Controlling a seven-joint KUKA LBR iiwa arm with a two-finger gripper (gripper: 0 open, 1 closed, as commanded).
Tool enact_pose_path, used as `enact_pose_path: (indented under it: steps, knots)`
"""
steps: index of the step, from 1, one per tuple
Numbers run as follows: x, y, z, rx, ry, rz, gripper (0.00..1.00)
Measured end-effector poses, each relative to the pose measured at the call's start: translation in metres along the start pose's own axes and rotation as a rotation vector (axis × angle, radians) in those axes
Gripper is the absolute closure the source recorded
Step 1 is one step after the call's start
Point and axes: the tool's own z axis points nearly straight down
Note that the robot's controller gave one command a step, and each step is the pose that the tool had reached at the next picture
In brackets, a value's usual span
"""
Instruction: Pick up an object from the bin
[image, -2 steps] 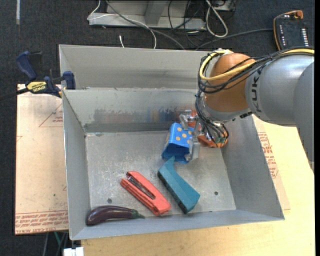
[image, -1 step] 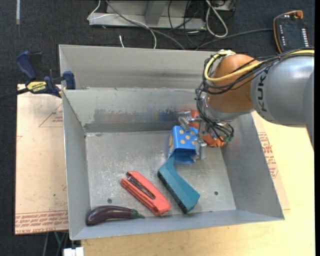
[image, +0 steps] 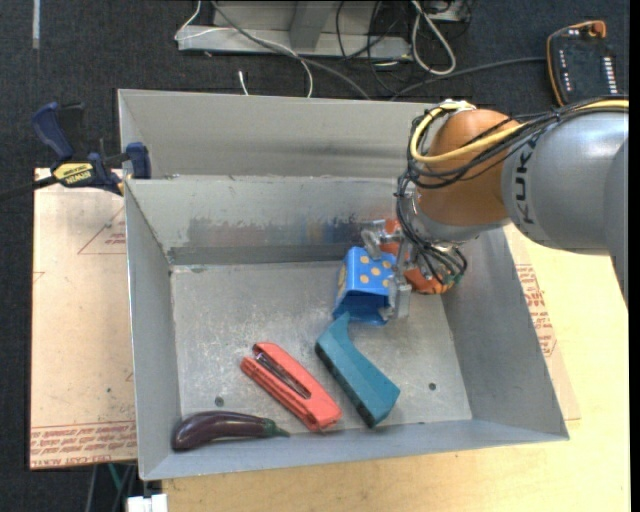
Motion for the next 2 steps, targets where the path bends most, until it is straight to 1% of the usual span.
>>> enact_pose_path:
  steps: [1, 2]
  knots:
    - [0.0054, -0.0129, 0.0006, 0.003, -0.007, -0.082, 0.0]
    - [0.0051, -0.0128, 0.0015, 0.002, -0.014, -0.076, 0.0]
